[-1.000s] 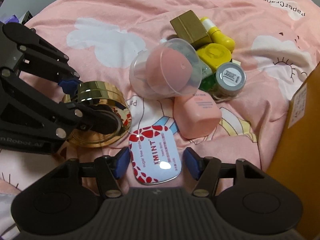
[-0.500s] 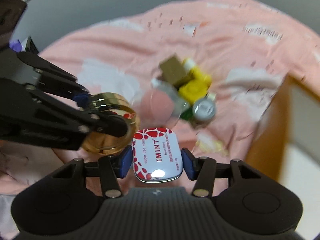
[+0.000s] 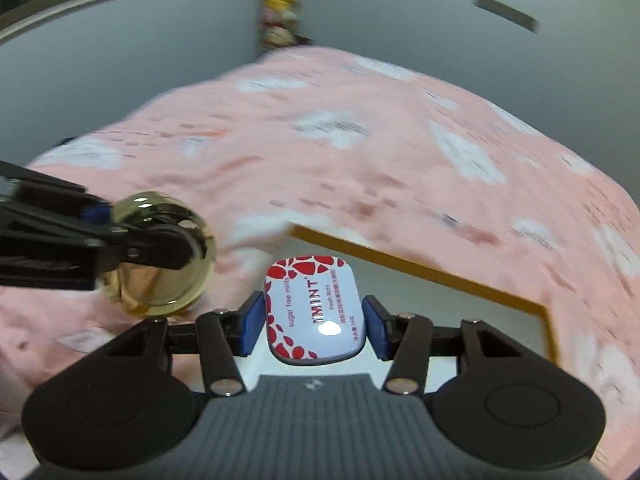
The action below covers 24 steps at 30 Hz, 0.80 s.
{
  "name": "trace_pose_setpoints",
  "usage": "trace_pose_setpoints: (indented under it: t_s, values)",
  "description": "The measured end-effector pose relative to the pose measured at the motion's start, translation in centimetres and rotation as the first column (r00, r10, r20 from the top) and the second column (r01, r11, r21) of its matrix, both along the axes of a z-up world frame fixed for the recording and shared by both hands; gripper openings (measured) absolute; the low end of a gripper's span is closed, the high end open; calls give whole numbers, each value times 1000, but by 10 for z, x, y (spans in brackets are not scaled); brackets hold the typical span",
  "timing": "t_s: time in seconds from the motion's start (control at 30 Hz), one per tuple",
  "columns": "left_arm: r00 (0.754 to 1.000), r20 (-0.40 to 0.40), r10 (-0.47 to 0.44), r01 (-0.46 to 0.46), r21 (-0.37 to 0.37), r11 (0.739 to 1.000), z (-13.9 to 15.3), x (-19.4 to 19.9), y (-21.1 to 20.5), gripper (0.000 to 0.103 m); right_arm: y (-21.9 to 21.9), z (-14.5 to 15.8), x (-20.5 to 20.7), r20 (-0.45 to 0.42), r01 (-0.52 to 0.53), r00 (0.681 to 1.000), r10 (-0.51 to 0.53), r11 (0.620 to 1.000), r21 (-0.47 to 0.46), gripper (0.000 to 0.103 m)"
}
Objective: Organize rigid objects
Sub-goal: 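Lower the gold compact into the box with the left gripper while the right carries the tin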
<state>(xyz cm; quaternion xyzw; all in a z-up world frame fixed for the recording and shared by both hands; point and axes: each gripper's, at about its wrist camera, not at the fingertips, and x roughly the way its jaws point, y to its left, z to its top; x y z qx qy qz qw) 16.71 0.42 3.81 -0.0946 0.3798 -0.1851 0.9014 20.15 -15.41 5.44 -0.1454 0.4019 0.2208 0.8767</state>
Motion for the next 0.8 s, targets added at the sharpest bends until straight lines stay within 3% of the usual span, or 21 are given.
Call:
trace_pose_setpoints:
  t_s: [0.17,0.37,0.6,0.8]
  values:
    - [997,-44,-69,68,-8,998,-20,42,-44,31,-38,-20,34,-45,142,988,-146,987,-72,52]
    - [981,-144,-133,141,51,989,-60,77,-74,31,-62,-55,64,-127,215,966,-227,971,-102,52]
    - [957,-234,-173,196,78,977,-86,100,-82,31,-67,-84,73,-195,200,955,-223,971,-127,52]
    - [915,-333,-227,268,80,960,-103,118,-84,31,-67,-88,76,-218,182,954,-206,975,-126,52]
